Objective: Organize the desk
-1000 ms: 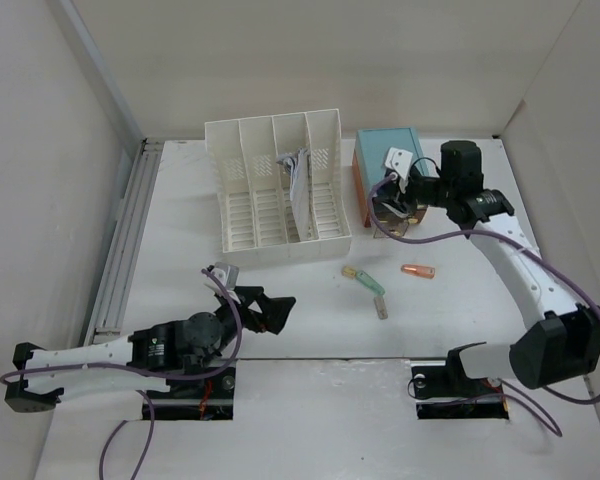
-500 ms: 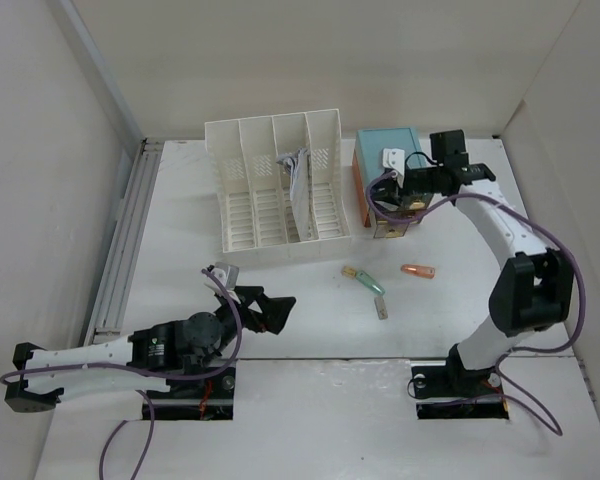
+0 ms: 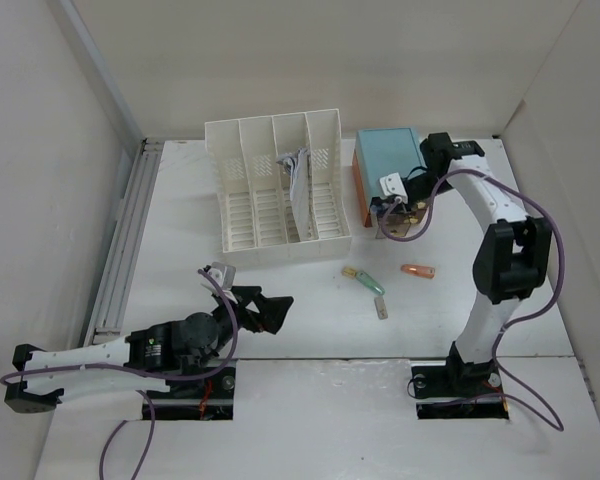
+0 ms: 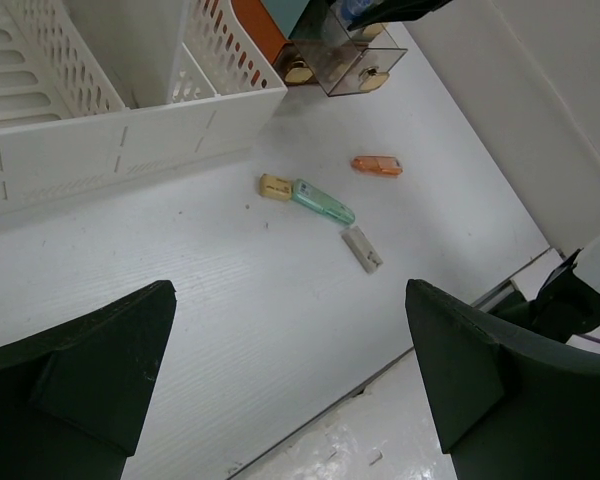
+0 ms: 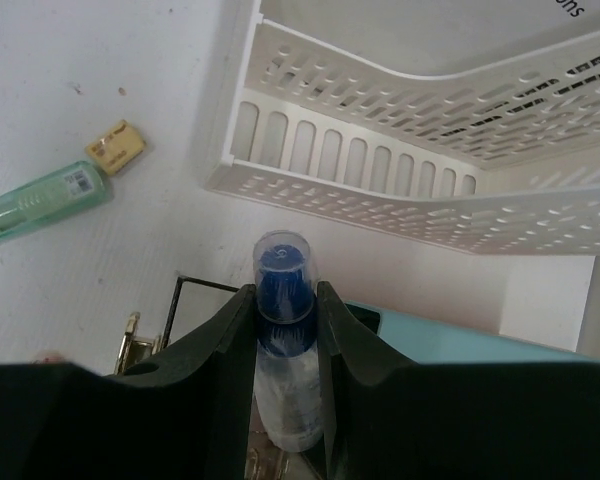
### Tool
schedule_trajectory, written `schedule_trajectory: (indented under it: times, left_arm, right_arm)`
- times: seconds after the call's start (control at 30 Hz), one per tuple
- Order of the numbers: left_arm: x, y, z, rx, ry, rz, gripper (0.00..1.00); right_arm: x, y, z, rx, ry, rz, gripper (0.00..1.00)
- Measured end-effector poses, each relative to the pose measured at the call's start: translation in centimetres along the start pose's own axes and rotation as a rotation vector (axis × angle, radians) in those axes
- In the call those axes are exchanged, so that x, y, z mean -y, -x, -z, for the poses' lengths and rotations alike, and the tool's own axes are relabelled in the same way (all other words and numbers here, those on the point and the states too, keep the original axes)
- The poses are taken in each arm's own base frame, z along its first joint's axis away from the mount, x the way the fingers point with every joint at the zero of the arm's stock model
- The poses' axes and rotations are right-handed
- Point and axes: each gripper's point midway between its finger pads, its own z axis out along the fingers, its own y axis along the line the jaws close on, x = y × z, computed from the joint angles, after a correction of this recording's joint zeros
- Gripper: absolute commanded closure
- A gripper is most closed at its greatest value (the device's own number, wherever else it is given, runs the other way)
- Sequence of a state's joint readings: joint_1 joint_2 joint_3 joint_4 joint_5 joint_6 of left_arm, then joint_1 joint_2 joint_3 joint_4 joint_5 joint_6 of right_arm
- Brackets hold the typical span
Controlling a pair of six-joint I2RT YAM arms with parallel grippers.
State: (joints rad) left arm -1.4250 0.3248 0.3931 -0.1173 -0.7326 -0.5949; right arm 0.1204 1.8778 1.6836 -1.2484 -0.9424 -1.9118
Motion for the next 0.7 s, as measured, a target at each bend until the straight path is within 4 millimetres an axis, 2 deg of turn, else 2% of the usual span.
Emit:
schedule_trajectory:
  times: [0.1,0.13,0.2,0.27,0.33,0.43,0.47,0.5,0.57,0.6,0.63,0.7]
  left_arm:
    - [0.0,0.0,0.0,0.000,0.001,0.000,0.01]
    - [0.0,0.0,0.0,0.001,0.002,0.000,0.01]
    - [0.0,0.0,0.0,0.000,0.001,0.000,0.01]
    - [0.0,0.0,0.0,0.000,0.002,0.000,0.01]
    - [0.0,0.0,0.0,0.000,0.002,-0.001,0.01]
    - [0.0,0.0,0.0,0.000,0.002,-0.001,0.01]
    - [0.0,0.0,0.0,0.000,0.002,-0.001,0.01]
    - [0.0,-0.1,0.0,-0.002,0.003,-0.003,0.01]
    - [-0.1,-0.2,-0.1,-0.004,0.006,-0.007,0.01]
    - [-0.1,-0.2,-0.1,-0.006,0.007,-0.009,0.01]
    - [-0.1,-0.3,-0.1,-0.008,0.008,-0.011,0.01]
    - [-0.1,-0.4,-0.2,-0.010,0.010,-0.014,0.01]
  right_arm:
    - [-0.5,0.0,0.1,0.005,0.008,0.020,1.00]
    - [-0.5,0.0,0.2,0.008,0.008,0.024,0.91]
    - [-0.6,0.1,0.4,0.011,0.003,0.028,0.56]
    - [-1.0,-0.2,0.8,-0.005,0.005,0.019,0.26]
    - [-1.4,-0.4,1.6,-0.019,-0.005,0.010,0.24]
    - [-2.0,0.0,3.0,-0.026,-0.033,-0.001,0.29]
    - [-2.0,0.4,3.6,-0.029,-0.049,0.004,0.33]
    - [-1.9,1.0,4.2,-0.027,-0.067,0.015,0.51]
    - [-1.6,2.3,5.0,-0.014,-0.099,0.043,0.71]
    - [-1.5,2.9,5.2,-0.006,-0.110,0.051,0.92]
    - [-1.4,3.6,5.5,0.003,-0.122,0.059,1.00]
    - [-1.6,4.7,5.7,0.023,-0.136,0.056,1.00]
